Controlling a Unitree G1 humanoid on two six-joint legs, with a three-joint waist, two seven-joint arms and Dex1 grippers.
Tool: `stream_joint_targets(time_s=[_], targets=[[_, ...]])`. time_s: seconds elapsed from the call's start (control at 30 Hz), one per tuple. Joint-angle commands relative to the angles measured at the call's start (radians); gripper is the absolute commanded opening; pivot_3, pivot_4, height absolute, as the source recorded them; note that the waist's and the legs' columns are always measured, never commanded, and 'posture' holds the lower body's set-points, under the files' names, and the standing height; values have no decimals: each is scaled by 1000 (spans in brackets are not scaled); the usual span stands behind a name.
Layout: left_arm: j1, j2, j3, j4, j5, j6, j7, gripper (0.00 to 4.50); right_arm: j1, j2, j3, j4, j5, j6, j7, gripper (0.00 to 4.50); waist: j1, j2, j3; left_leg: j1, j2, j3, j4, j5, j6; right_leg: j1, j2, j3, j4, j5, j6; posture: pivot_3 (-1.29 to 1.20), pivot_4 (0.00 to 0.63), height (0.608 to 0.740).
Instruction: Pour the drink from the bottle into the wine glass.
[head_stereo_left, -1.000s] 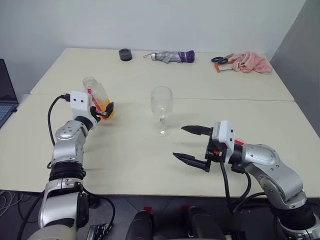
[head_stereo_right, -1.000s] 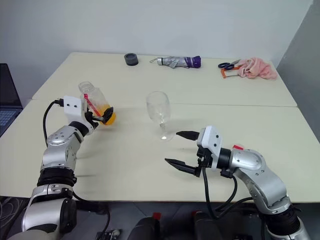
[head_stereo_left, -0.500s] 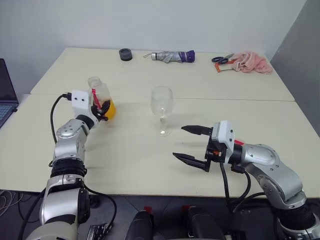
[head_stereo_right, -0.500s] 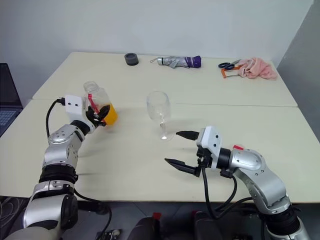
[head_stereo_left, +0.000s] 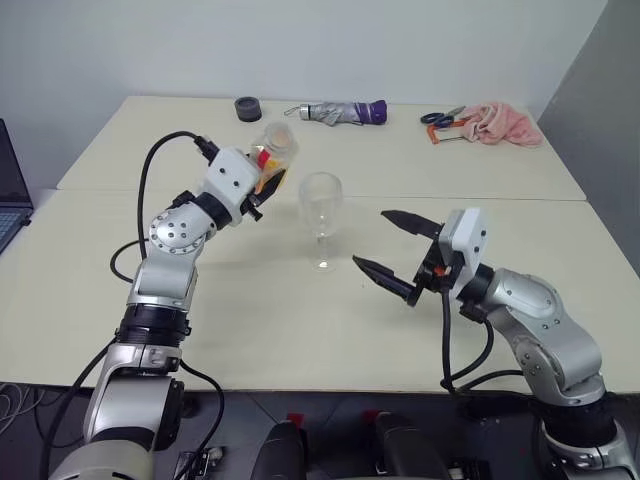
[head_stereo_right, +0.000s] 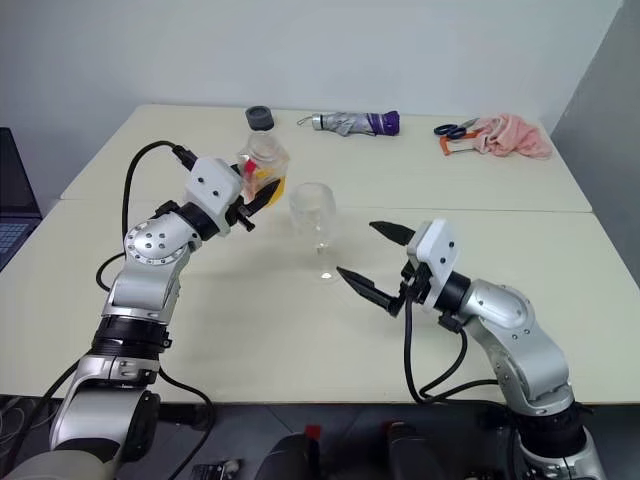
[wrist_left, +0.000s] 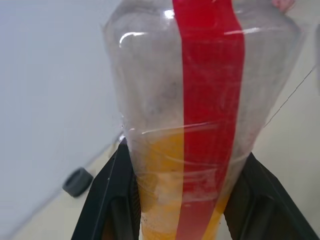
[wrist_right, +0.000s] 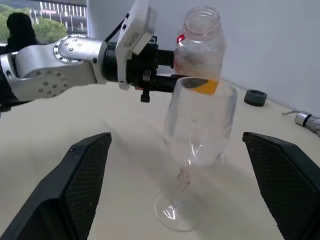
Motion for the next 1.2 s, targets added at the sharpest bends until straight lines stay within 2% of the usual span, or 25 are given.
stream_joint_targets(time_s=[0.03,0.3,0.47,0.73,1.2], targets=[[-55,37,0,20,58,-114,34,1688,-25,3,-13,-40,34,50,-29,4500,1,0,0,0,0,0,0,0,0,0,0,0,0,0,0,0,150,740],[-123,87,-61,137,203,-307,92,1688,-53,8,-1,-35,22,99,-81,4500,2,0,0,-1,-1,1,0,0,0,0,-1,0,0,0,0,0,150,740],[-151,106,-88,187,267,-389,128,1688,-62,15,16,-18,-32,54,-103,4500,2,0,0,-1,-1,1,0,0,0,0,-1,0,0,0,0,0,150,740],[-202,137,-120,246,380,-477,213,1688,-52,47,19,19,-75,-31,-99,4500,2,0,0,-1,-2,1,0,0,0,0,0,0,0,0,0,0,150,740],[-282,171,-163,322,520,-537,347,1688,-34,42,32,3,-50,-11,-64,4500,2,0,0,-1,-2,1,0,0,0,0,0,0,0,0,0,0,150,740]])
